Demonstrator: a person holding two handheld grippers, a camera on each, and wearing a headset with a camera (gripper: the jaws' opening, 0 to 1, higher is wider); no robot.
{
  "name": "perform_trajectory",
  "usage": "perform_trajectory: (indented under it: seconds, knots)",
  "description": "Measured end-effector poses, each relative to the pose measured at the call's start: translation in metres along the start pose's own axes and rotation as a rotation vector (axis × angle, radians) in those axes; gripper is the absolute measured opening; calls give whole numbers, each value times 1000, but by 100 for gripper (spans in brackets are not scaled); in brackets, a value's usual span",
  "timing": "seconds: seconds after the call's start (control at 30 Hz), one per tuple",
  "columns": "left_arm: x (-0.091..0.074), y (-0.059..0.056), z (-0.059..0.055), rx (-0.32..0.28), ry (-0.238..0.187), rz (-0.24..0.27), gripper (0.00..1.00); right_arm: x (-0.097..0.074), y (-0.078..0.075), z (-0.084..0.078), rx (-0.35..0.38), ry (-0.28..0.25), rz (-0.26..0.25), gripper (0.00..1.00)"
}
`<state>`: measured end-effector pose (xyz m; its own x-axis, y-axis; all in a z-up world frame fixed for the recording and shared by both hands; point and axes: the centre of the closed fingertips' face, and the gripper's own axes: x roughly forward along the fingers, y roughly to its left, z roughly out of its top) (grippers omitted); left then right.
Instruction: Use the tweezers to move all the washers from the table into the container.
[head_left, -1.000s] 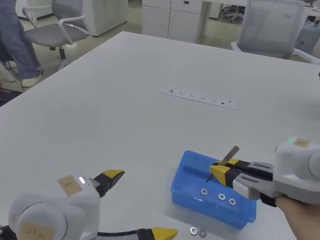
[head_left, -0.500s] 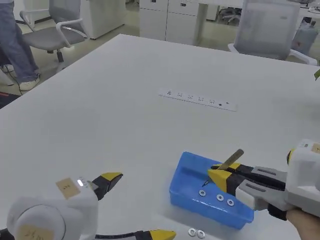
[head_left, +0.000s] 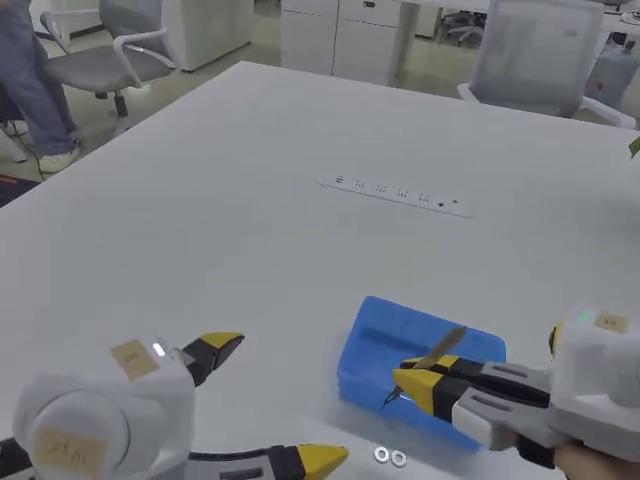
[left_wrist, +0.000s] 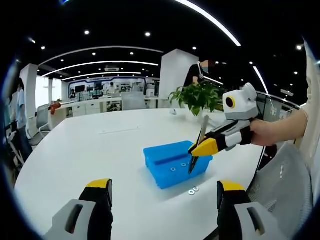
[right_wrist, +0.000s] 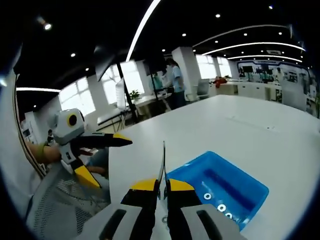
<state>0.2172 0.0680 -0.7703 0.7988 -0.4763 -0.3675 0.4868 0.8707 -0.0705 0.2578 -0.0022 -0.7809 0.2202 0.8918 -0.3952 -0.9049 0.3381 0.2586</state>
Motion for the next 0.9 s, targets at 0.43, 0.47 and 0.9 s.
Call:
perform_trajectory:
  seconds: [0.43,0.47,0.9]
  knots:
    - [0,0,0,0,0,0,88,7,-7,-34,83,74,-17,4]
    - [0,0,0,-1,0,0,88,8,-7,-35,82,80,-17,4]
    - [0,2,-1,-3,1,3,87,12,-7,-50,55,145,-11,4]
